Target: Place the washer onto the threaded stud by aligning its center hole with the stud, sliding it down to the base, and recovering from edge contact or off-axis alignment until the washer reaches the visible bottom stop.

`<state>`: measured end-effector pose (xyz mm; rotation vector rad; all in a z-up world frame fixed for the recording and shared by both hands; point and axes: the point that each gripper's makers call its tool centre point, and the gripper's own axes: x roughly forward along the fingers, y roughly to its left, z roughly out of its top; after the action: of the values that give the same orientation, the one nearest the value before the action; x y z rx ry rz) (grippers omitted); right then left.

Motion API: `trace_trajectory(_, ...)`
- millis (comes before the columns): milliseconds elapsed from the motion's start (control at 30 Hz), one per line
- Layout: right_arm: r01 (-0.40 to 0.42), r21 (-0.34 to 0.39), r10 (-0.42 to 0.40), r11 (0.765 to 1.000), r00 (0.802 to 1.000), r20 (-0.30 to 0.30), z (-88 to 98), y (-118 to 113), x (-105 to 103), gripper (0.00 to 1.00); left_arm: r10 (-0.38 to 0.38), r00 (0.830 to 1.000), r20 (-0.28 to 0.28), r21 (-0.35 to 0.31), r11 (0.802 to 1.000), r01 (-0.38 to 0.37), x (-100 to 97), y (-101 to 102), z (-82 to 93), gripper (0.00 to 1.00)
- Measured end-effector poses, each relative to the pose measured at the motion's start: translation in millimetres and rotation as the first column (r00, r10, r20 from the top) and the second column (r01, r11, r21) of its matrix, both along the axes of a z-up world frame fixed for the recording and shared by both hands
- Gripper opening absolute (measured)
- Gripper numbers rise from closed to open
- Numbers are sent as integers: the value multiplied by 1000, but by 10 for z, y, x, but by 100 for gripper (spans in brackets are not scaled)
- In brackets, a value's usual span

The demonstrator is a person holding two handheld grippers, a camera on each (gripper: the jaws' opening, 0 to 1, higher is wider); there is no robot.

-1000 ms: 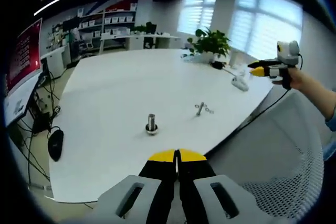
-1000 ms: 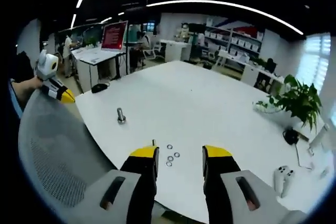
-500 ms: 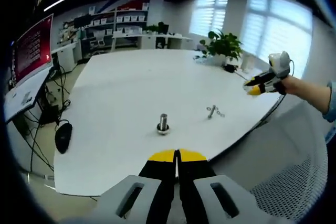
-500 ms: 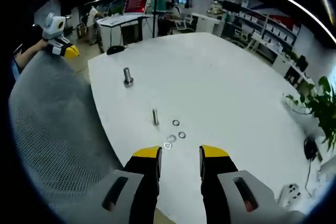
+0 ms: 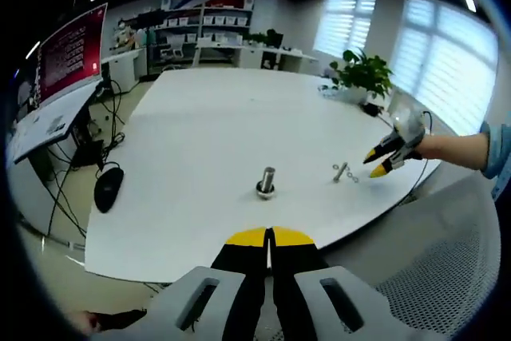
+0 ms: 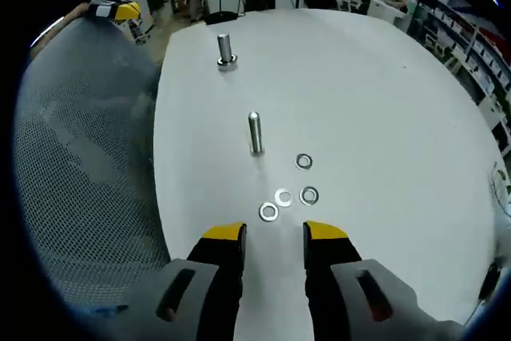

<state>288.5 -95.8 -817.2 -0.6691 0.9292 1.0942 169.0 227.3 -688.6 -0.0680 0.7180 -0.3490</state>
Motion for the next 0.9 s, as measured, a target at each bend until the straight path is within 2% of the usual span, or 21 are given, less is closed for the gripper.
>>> trace_trajectory(100, -38, -23, 38, 999, 999, -23, -127, 26, 35, 28, 31, 999, -20, 9, 999, -31, -6, 43, -34, 0)
trace_trajectory(233, -82, -31, 79, 996, 994, -71, -208, 116, -26, 26, 45, 999, -8, 8, 999, -45, 13, 61, -20, 0)
trace_trajectory(367, -165, -106, 163, 981, 986, -33, -236, 132, -14, 24, 48, 998, -40, 33, 998, -46, -9, 85, -78, 0)
trace_trajectory(500, -176, -119, 171, 977, 984, -46, -228, 167, -50, 22, 49, 998, -33, 29, 998, -48, -2, 90, -67, 0)
trace_trajectory(600, -166, -138, 160, 977, 986, -48, -229, 159, -40, 19, 51, 997, -59, 33, 998, -49, -27, 96, -108, 0)
trace_trajectory(633, -165, -149, 159, 975, 986, -49, -232, 151, -43, 17, 64, 990, -126, 32, 998, -61, -96, 105, -184, 0)
trace_trajectory(667, -170, -159, 164, 973, 985, -50, -232, 134, -46, 17, 54, 988, -147, 37, 998, -49, -114, 110, -215, 0)
trace_trajectory(800, -165, -167, 159, 972, 986, -53, -231, 128, -51, 16, 25, 996, -89, 22, 999, -24, -49, 99, -155, 0)
trace_trajectory(900, -136, -175, 127, 975, 990, -59, -237, 130, -29, 15, 22, 995, -102, 28, 999, -19, -60, 102, -178, 0)
